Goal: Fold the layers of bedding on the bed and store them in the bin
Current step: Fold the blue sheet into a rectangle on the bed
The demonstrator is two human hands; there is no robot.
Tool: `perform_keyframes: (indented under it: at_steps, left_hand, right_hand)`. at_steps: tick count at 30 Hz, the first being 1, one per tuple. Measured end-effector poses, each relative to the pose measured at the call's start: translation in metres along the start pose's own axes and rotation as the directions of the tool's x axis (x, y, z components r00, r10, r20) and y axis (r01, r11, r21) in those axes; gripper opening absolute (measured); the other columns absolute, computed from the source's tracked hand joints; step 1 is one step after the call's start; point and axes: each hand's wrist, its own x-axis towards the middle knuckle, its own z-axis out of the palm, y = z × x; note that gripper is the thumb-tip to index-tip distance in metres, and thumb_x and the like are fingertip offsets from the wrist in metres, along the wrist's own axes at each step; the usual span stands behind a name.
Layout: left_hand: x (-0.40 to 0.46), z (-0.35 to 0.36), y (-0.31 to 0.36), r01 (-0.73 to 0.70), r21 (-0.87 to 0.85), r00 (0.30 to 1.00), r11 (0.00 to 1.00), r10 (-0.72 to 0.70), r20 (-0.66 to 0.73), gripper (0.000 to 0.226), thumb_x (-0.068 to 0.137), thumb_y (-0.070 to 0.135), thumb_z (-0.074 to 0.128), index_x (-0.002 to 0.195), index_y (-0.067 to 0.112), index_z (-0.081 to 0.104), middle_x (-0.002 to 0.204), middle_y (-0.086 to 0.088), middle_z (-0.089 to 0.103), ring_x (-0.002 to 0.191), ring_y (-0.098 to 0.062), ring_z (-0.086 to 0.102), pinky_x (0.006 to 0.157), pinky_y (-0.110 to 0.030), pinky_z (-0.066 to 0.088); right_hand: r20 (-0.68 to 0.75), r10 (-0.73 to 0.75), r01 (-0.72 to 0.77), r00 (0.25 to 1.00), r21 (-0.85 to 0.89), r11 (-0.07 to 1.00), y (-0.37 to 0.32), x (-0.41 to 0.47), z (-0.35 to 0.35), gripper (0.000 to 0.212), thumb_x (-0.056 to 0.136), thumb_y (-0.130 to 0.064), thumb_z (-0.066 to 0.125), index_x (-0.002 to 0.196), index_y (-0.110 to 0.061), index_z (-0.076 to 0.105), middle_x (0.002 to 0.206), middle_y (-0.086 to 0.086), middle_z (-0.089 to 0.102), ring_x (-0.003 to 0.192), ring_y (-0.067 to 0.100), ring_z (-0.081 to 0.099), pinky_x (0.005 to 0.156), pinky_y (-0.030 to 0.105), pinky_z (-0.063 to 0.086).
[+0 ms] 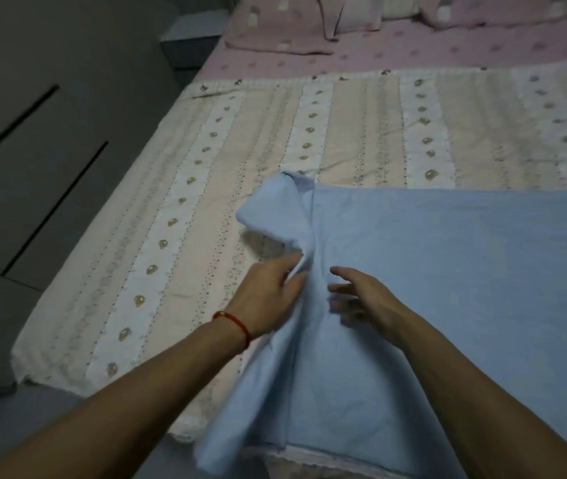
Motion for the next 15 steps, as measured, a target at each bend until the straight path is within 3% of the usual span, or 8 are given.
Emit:
perform_keyframes:
  at_steps: [3,4,6,8,10,12,15]
  left_hand:
    - [0.015,0.052,0.055,-0.026,-0.021,0.999,0.999,0.026,0.021,0.008,0.098,0.027,0.048,0.091,0.024,0.05,0.084,-0.006,0.067,0.085,-0.034,0.063,0.068,-0.038,0.042]
    - [0.021,0.071,0.072,0.006,-0.042,0.998,0.999,-0.003,0.056,0.017,0.098,0.032,0.046,0.107,0.023,0.057,0.097,-0.009,0.071,0.095,-0.035,0.064,0.077,-0.04,0.047]
    - [0.027,0.117,0.096,0.129,-0.119,0.971,0.984,-0.101,0.218,0.047,0.101,0.039,0.046,0.144,0.021,0.049,0.12,-0.01,0.069,0.113,-0.03,0.061,0.097,-0.038,0.047]
    - [0.023,0.157,0.095,0.224,-0.098,0.938,0.97,-0.188,0.291,0.054,0.101,0.038,0.047,0.151,0.019,0.043,0.134,-0.008,0.06,0.127,-0.027,0.053,0.107,-0.038,0.042]
    - [0.014,0.181,0.072,0.211,0.157,0.95,0.965,-0.24,0.201,0.051,0.097,0.036,0.043,0.145,0.022,0.048,0.145,-0.008,0.048,0.135,-0.029,0.042,0.108,-0.043,0.039]
    - [0.007,0.184,0.043,0.246,0.354,0.942,0.902,-0.309,0.132,0.055,0.094,0.037,0.041,0.148,0.028,0.039,0.158,-0.011,0.028,0.144,-0.034,0.027,0.112,-0.052,0.031]
    - [0.005,0.176,0.0,0.355,0.376,0.902,0.856,-0.419,0.101,0.061,0.1,0.046,0.039,0.157,0.044,0.014,0.168,-0.005,0.0,0.151,-0.034,0.007,0.117,-0.059,0.019]
  right_hand:
    - [-0.003,-0.047,0.047,0.999,0.18,0.983,0.0,-0.037,-0.036,0.041,0.101,-0.05,0.046,0.121,-0.023,0.07,0.099,0.006,0.077,0.083,0.027,0.075,0.071,0.043,0.062]
    - [-0.048,-0.051,0.062,0.998,0.26,0.964,0.004,-0.04,-0.051,0.044,0.102,-0.051,0.043,0.12,-0.021,0.07,0.096,0.007,0.077,0.081,0.024,0.074,0.07,0.041,0.061]
    - [-0.16,-0.019,0.067,0.987,0.3,0.951,0.014,-0.04,-0.083,0.049,0.103,-0.051,0.043,0.121,-0.013,0.069,0.109,0.013,0.075,0.097,0.029,0.072,0.087,0.044,0.058]
    - [-0.286,0.03,-0.043,0.958,-0.042,0.998,0.03,-0.038,-0.109,0.043,0.106,-0.042,0.045,0.128,-0.009,0.063,0.128,0.017,0.067,0.117,0.033,0.064,0.103,0.044,0.049]
    - [-0.374,-0.034,-0.124,0.927,-0.39,0.912,0.051,-0.034,-0.129,0.032,0.104,-0.035,0.048,0.125,-0.014,0.059,0.128,0.014,0.065,0.109,0.029,0.062,0.097,0.041,0.05]
    - [-0.355,-0.086,-0.111,0.931,-0.499,0.859,0.063,-0.031,-0.134,0.04,0.099,-0.037,0.056,0.131,-0.015,0.052,0.118,0.008,0.064,0.097,0.023,0.06,0.082,0.035,0.047]
    - [-0.348,-0.291,-0.009,0.891,-0.655,0.755,0.064,-0.004,-0.128,0.069,0.092,-0.043,0.064,0.15,-0.017,0.036,0.135,0.011,0.052,0.119,0.031,0.055,0.092,0.039,0.048]
